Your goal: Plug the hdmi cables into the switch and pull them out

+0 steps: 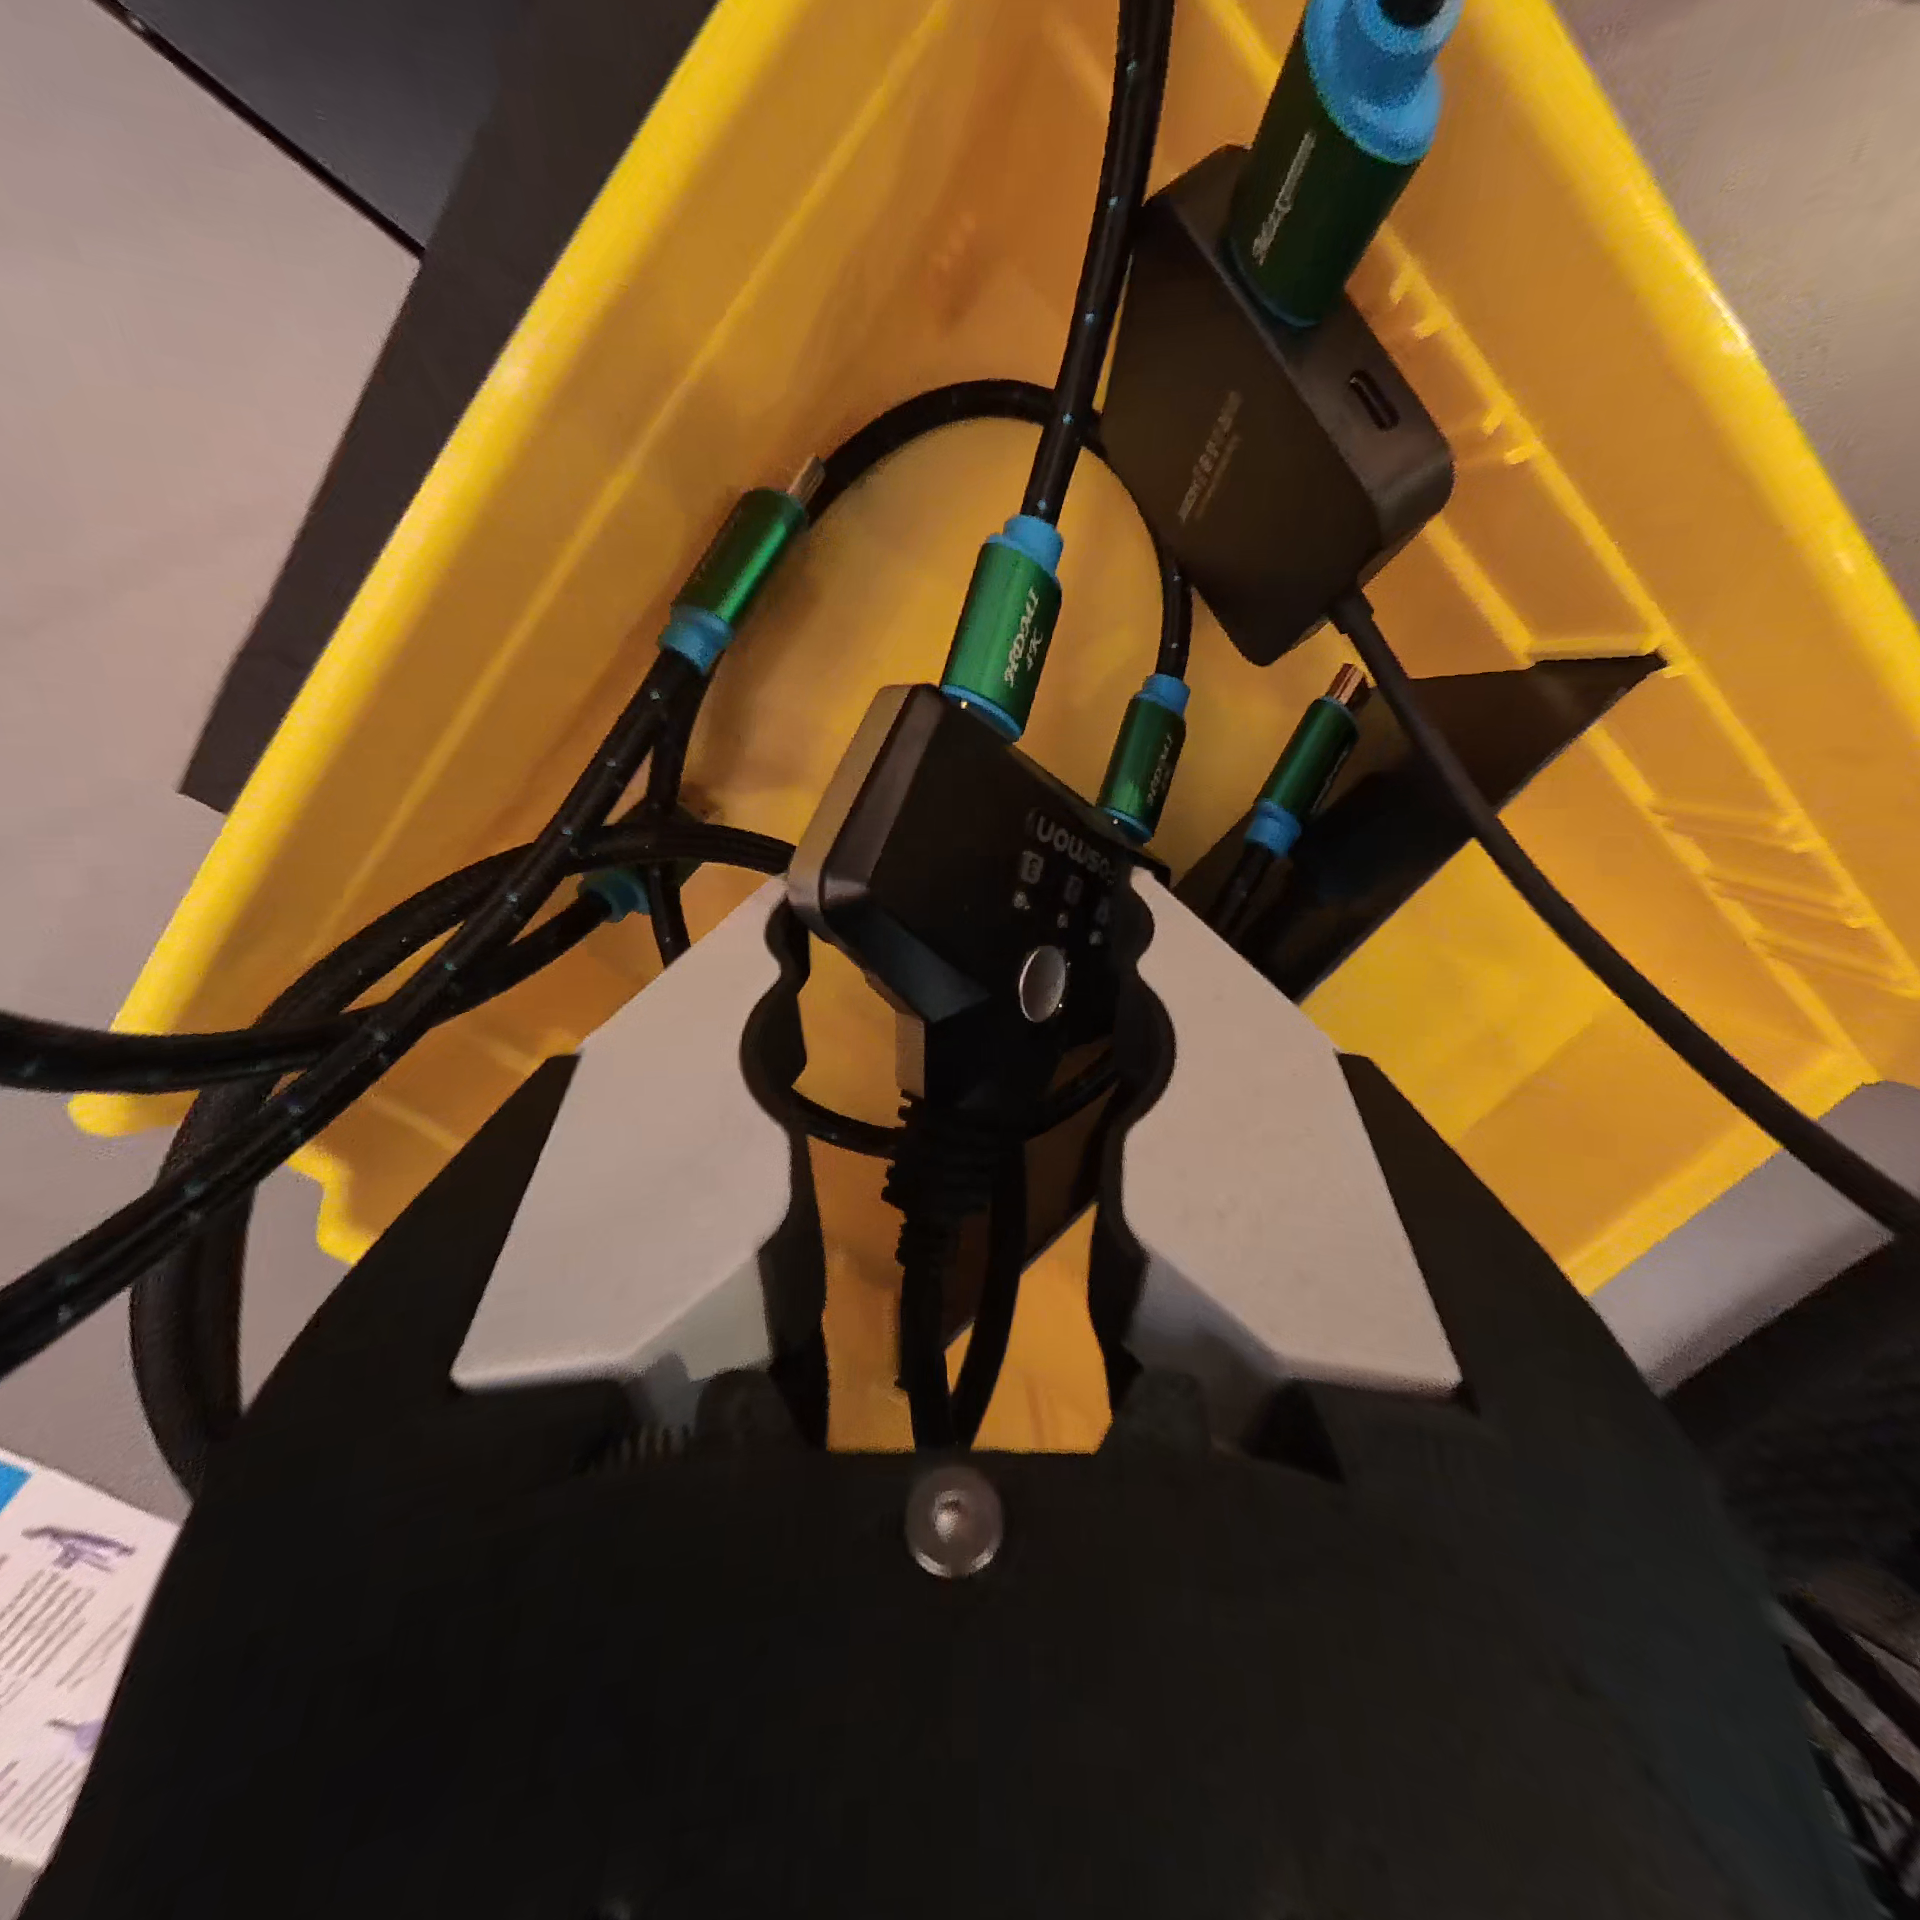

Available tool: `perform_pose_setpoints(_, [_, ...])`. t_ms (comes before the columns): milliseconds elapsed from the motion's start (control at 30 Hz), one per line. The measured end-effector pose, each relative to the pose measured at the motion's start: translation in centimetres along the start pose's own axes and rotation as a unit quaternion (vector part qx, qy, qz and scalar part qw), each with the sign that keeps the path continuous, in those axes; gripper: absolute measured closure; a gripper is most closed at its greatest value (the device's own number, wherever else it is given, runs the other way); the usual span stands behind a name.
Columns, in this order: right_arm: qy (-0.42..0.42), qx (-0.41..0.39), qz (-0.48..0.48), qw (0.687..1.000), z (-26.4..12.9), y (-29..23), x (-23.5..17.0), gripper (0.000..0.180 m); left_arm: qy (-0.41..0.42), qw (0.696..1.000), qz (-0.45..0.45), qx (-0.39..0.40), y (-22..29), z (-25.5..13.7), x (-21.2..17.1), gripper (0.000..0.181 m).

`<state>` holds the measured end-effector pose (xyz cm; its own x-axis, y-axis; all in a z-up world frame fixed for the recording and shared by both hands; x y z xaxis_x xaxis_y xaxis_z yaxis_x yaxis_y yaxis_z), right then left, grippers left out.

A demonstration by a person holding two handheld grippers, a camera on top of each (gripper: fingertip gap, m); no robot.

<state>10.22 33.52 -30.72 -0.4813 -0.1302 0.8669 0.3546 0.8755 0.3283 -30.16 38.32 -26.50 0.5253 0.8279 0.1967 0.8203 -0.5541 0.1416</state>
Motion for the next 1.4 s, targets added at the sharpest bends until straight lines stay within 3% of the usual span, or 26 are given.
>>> perform_pose_setpoints(333, [-0.003,0.0,-0.004,1.0,0.1,-0.1,0.0,0.087,0.015,1.0,0.017,0.016,0.1,-0.1,-0.3,0.13])
perform_pose_setpoints(733, [-0.002,0.002,-0.002,1.0,0.1,-0.1,0.0,0.087,0.02,1.0,0.0,0.011,0.2,-2.1,-1.6,0.152])
perform_pose_setpoints(967, [-0.003,0.002,-0.003,1.0,0.1,-0.1,0.0,0.087,0.036,0.998,-0.031,0.04,-0.7,-2.8,-2.5,0.15])
perform_pose_setpoints(1067, [-0.003,0.003,-0.003,1.0,0.1,-0.1,0.0,0.087,0.072,0.995,-0.023,0.066,-0.5,-4.9,-2.1,0.141])
perform_pose_setpoints(1233, [-0.005,0.003,-0.004,1.0,0.2,-0.1,0.0,0.087,0.144,0.988,0.01,0.063,2.6,-8.9,0.2,0.146])
perform_pose_setpoints(1400, [-0.006,0.003,-0.008,1.0,0.2,-0.2,0.0,0.088,0.131,0.991,0.018,0.019,6.2,-6.3,3.7,0.144])
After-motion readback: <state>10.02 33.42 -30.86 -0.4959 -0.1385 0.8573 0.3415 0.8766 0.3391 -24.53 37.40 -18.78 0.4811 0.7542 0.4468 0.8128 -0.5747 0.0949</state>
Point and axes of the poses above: each gripper's, where its closed fingertips meet, z out along the fingers, x out of its top, y = z × x across the jaws, the point moved 7 cm from there along -z, back along the fingers, and after that the axes turned 15 degrees about -z, right-handed, at the moved point
